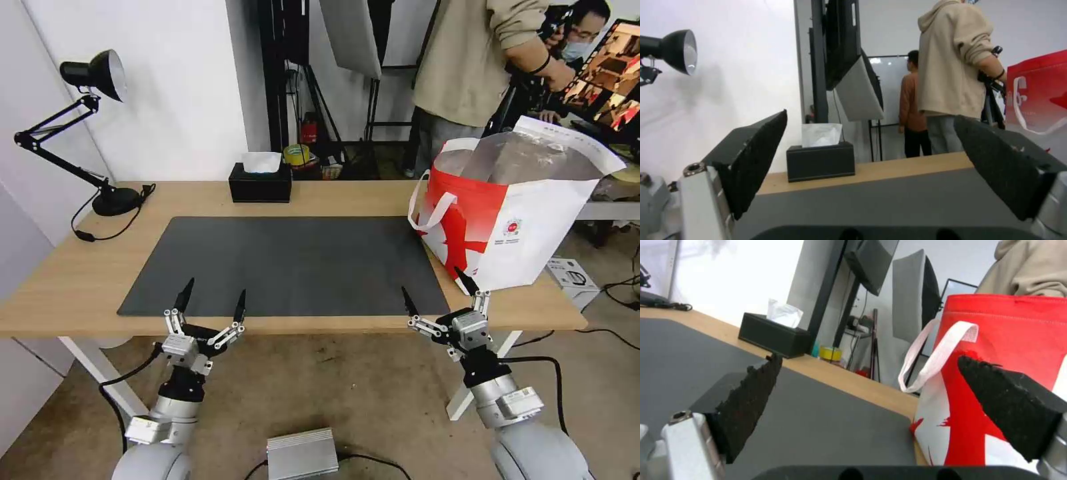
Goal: Pick up the trash from the table and place it into the takeout bag.
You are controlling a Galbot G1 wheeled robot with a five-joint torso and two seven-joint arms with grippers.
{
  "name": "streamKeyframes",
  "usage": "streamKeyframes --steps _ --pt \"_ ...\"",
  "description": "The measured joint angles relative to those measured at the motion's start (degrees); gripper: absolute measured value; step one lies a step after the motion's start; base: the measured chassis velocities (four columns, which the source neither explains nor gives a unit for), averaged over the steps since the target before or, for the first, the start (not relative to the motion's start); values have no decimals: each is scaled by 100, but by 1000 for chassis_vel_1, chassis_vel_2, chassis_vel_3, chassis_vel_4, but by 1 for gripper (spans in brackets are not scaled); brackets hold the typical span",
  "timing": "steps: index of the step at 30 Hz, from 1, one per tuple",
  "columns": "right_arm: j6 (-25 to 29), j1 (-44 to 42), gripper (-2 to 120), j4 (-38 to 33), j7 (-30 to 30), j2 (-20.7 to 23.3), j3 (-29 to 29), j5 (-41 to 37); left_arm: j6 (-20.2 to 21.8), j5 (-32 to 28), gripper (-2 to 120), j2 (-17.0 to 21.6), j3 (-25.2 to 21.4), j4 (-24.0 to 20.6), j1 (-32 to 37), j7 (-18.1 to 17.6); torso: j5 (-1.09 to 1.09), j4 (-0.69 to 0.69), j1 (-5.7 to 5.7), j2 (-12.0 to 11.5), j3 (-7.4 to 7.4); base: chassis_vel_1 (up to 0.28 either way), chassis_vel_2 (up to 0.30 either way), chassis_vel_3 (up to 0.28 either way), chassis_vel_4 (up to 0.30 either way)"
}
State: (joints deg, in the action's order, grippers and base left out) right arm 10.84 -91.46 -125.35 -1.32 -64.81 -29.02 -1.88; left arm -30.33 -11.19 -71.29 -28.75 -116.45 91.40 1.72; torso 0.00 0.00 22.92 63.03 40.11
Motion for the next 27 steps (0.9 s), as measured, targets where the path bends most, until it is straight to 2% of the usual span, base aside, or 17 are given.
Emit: streamKeyframes --steps 27 --pt "0 0 100 0 0 0 0 0 -63 38 100 71 -6 63 -91 -2 0 0 0 0 0 0 0 0 0"
